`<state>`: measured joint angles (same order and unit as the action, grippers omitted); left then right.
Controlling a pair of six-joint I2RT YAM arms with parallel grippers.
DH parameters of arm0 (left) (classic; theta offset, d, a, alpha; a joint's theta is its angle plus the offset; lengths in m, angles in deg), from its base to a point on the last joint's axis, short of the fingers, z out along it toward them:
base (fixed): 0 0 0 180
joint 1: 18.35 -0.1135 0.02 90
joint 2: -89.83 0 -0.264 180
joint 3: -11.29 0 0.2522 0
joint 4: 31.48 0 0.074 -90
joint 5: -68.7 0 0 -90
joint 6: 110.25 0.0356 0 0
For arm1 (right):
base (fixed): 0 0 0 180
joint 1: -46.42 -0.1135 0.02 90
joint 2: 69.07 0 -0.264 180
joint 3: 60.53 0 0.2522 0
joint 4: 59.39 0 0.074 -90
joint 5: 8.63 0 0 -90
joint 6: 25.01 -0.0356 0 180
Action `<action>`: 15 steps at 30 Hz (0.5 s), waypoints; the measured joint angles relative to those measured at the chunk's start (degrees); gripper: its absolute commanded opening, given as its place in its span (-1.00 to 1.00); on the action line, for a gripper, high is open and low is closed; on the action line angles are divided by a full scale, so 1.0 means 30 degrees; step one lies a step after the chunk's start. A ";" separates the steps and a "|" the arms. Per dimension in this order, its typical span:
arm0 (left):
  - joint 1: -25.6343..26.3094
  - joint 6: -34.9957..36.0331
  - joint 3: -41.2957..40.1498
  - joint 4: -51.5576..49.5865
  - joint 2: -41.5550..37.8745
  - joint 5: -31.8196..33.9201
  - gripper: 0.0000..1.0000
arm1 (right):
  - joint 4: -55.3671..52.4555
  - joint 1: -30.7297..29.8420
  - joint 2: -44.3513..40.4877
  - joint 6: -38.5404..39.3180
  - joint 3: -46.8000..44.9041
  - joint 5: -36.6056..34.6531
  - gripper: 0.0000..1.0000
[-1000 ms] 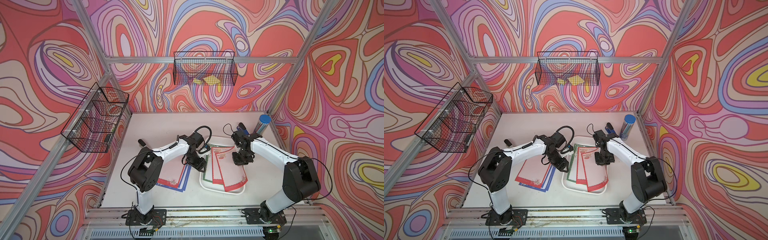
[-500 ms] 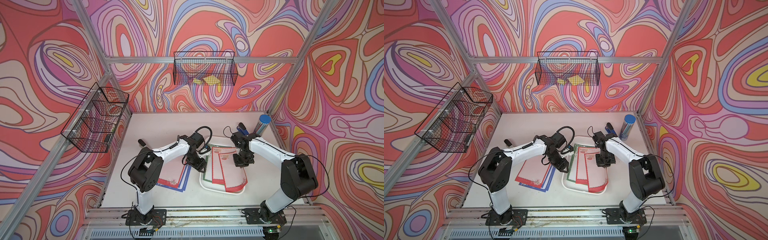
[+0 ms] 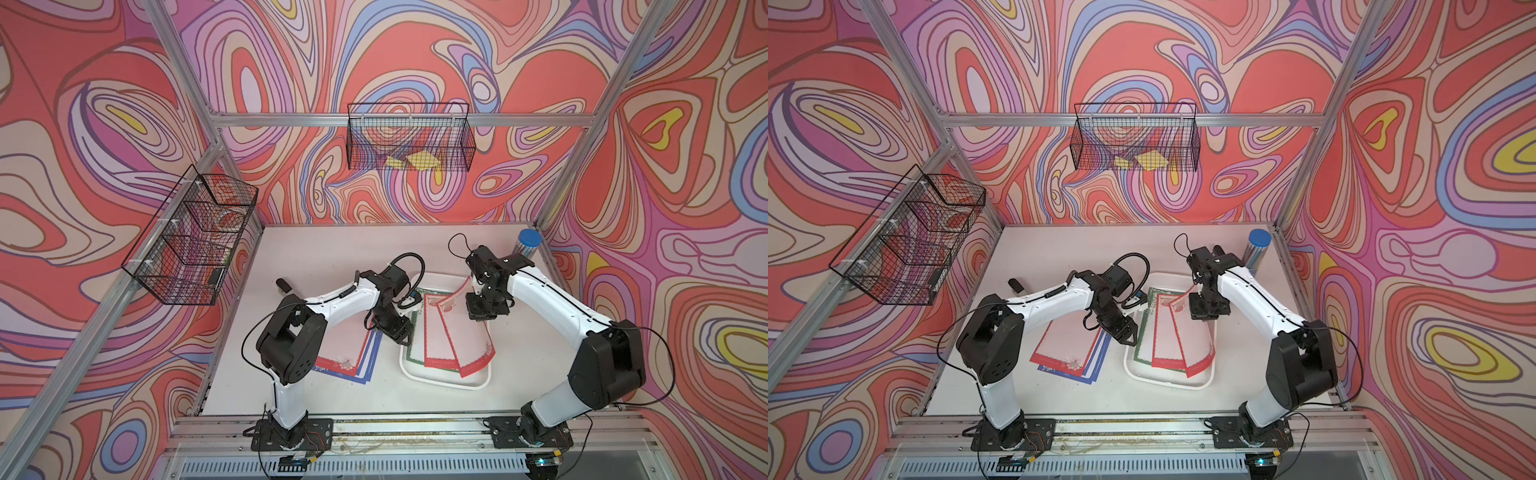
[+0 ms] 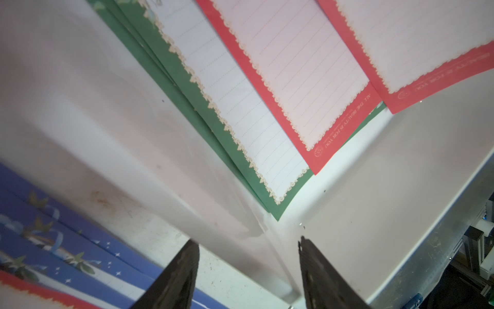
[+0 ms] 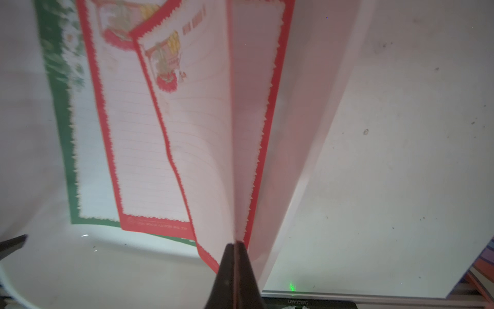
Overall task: Take out the stationery paper from the storage box
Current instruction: Pick up the stationery paper from the storage box.
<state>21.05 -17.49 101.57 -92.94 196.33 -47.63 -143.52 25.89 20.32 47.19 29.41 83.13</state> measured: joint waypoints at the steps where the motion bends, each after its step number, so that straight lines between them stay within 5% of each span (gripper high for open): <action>1: 0.0000 0.0000 0.0000 0.0029 -0.0087 0.0051 0.26 | -0.0007 0.0000 -0.0138 0.0102 0.0372 0.0393 -1.00; 15: -0.0335 -0.0240 -0.2754 0.6411 -0.8488 -0.0452 0.27 | 0.1195 -0.0124 -0.3184 0.4124 0.6339 0.2404 -1.00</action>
<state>20.05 -18.21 93.30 -73.71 170.86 -48.98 -139.93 25.51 10.77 59.56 48.43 90.34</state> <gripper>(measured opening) 0.635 0.042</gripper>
